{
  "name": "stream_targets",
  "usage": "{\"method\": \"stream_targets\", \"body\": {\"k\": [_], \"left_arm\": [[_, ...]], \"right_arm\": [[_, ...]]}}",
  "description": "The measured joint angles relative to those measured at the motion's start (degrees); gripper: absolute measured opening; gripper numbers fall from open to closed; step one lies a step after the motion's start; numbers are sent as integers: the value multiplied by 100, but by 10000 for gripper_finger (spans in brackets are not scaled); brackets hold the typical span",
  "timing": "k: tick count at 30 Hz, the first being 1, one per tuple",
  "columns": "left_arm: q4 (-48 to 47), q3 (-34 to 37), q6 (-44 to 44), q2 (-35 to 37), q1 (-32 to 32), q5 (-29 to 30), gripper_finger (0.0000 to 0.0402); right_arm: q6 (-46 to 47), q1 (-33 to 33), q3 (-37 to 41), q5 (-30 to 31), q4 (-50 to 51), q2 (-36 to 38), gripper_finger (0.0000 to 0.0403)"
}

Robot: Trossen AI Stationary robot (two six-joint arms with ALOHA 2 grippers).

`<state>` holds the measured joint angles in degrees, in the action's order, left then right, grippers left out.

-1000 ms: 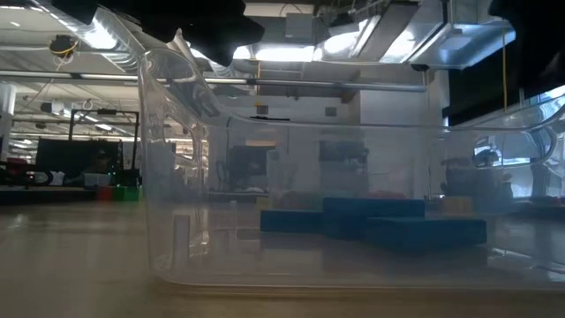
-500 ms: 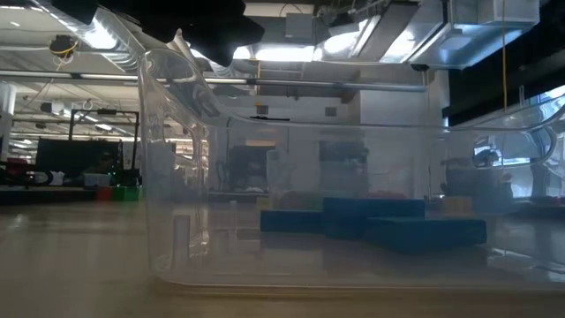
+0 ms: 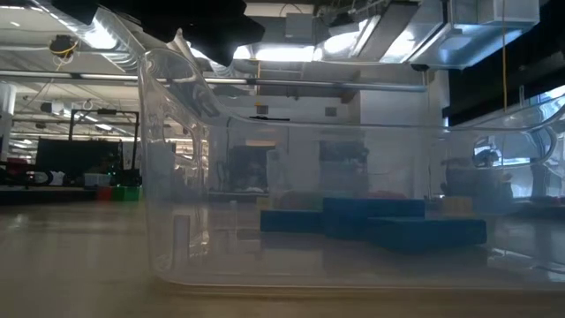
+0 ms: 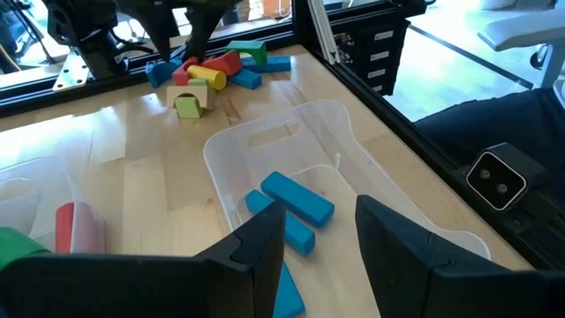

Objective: Sort blocks by size
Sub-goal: Put the light green arch block into the bottom left transparent bin

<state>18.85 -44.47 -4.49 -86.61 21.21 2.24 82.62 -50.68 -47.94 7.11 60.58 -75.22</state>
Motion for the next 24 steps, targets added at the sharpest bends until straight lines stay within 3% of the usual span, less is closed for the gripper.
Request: {"method": "stream_targets", "body": {"k": [9,18,24], "left_arm": [[-20,0,0,0,0,-1,135],[-20,0,2,0,0,-1,135],[-20,0,0,0,0,0,135]], "right_arm": [[292,3,341,-361,-442,-124,244],[30,7,457,-606,-499,-595,317],[-185,7,457,-474,-617,-751,336]]}}
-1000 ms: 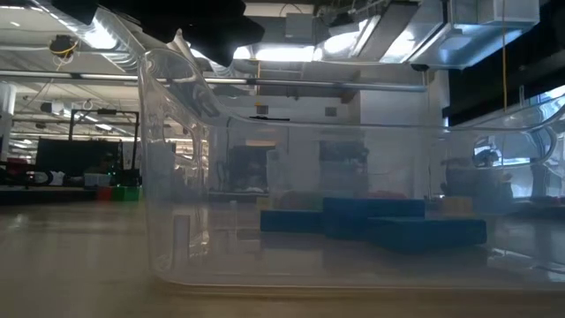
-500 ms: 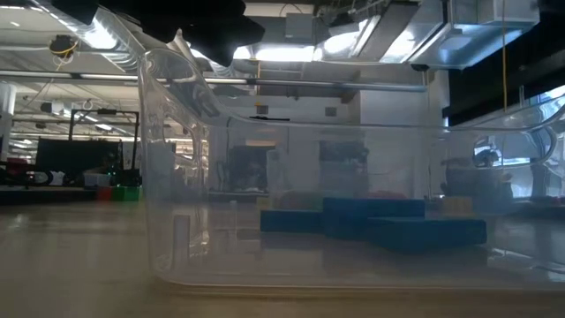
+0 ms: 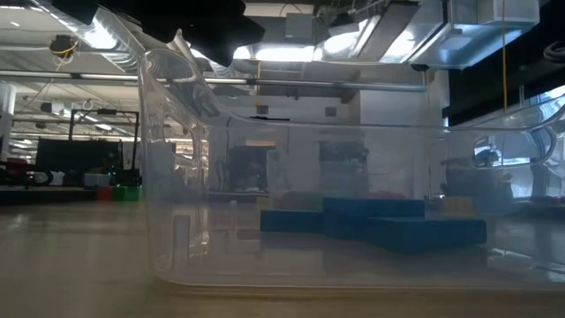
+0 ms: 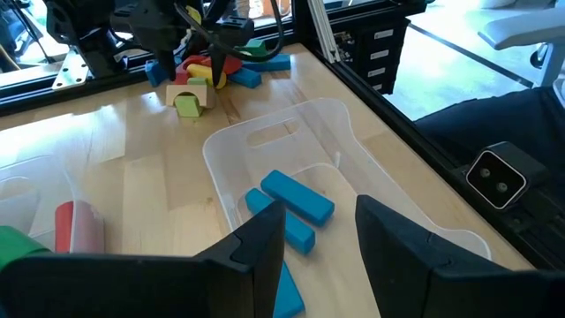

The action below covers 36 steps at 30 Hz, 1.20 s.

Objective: Sort blocks by size
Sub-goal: Put the light green arch block into the bottom left transparent bin

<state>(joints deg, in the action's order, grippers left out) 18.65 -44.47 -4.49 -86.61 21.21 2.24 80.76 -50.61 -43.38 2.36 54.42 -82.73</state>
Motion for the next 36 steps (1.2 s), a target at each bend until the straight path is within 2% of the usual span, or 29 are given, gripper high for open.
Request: {"method": "stream_targets", "body": {"k": [6,11,25,30,36], "left_arm": [[-2,0,0,0,0,-1,135],[-2,0,0,0,0,-1,135],[-1,0,-1,0,0,0,135],[0,0,0,0,0,-2,135],[42,0,-2,0,0,0,135]], "right_arm": [[-45,0,0,211,0,-203,326],[-182,0,0,240,-17,-364,298],[-421,0,-20,263,-27,-484,135],[-463,0,-22,98,-24,-480,134],[-465,19,-208,-500,101,-499,152]]}}
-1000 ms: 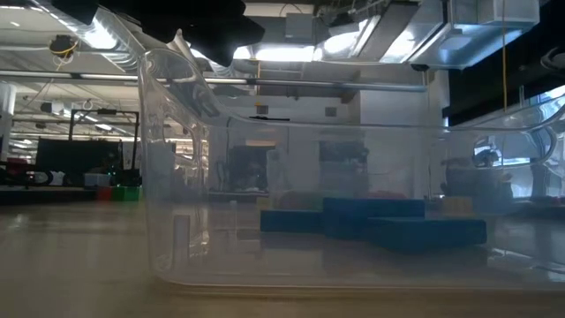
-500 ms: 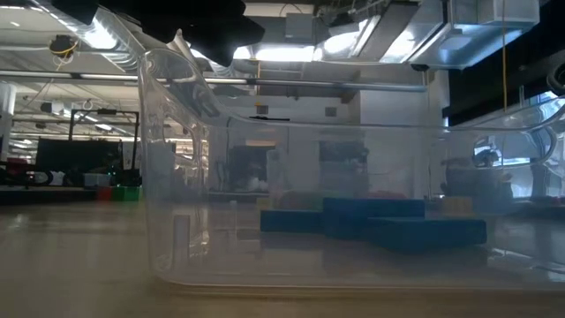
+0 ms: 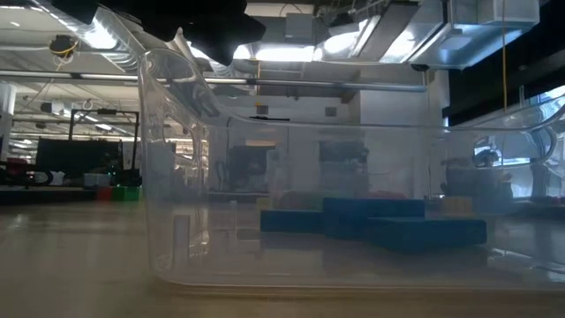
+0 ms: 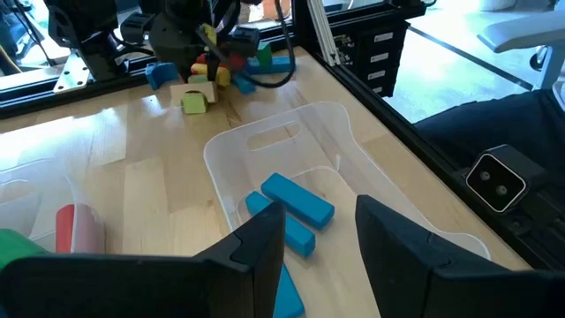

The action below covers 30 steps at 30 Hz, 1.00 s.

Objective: Sort blocks by size
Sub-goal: Put the light green arch block into the bottom left transparent bin

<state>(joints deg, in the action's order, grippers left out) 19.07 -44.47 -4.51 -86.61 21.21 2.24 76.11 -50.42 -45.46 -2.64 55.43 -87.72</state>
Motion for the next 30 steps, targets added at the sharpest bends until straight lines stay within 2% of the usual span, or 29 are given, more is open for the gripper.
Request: {"method": "stream_targets", "body": {"k": [4,11,17,25,30], "left_arm": [[1,0,0,0,0,0,135],[0,0,0,0,0,0,135],[0,0,0,0,0,0,135],[-4,0,0,0,0,0,135],[-11,0,68,-1,2,0,135]], "right_arm": [[-55,155,-192,-367,33,5,133],[-439,529,-327,-552,63,13,143],[-577,982,-336,-1503,195,13,142],[-1203,1513,-336,-1688,-259,124,138],[-1219,1866,-330,-2140,-555,136,136]]}}
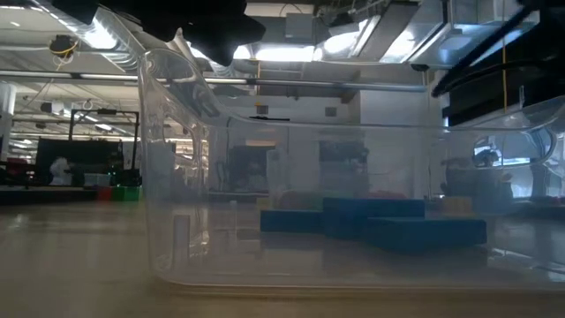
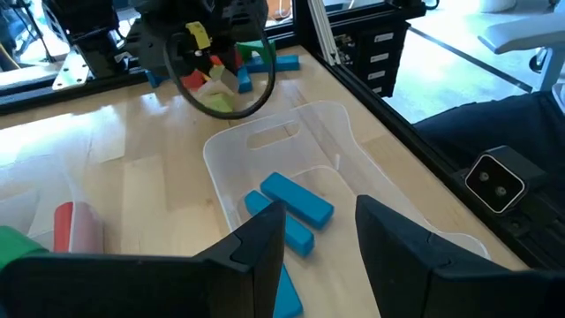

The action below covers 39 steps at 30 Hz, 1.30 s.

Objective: Sort blocks by size
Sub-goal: Put the light green arch block into the bottom left transparent bin

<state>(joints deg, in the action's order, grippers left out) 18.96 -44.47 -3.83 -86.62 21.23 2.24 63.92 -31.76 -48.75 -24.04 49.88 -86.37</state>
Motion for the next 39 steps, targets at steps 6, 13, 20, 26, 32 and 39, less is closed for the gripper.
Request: {"method": "stream_targets", "body": {"k": [6,13,20,26,32,39], "left_arm": [[-2,0,41,1,0,0,135],[-46,0,39,1,0,0,135],[-39,0,38,1,0,0,135],[-7,0,10,1,0,0,135],[-31,0,8,1,0,0,135],[-35,0,20,0,0,0,135]], "right_arm": [[-413,444,2,-519,-161,0,135],[-792,790,2,-712,-346,0,137],[-1111,773,-156,-750,-615,0,138],[-1442,780,-745,-478,-358,0,139],[-1671,775,-1327,12,106,2,139],[-2346,775,-1798,1057,76,2,140]]}}
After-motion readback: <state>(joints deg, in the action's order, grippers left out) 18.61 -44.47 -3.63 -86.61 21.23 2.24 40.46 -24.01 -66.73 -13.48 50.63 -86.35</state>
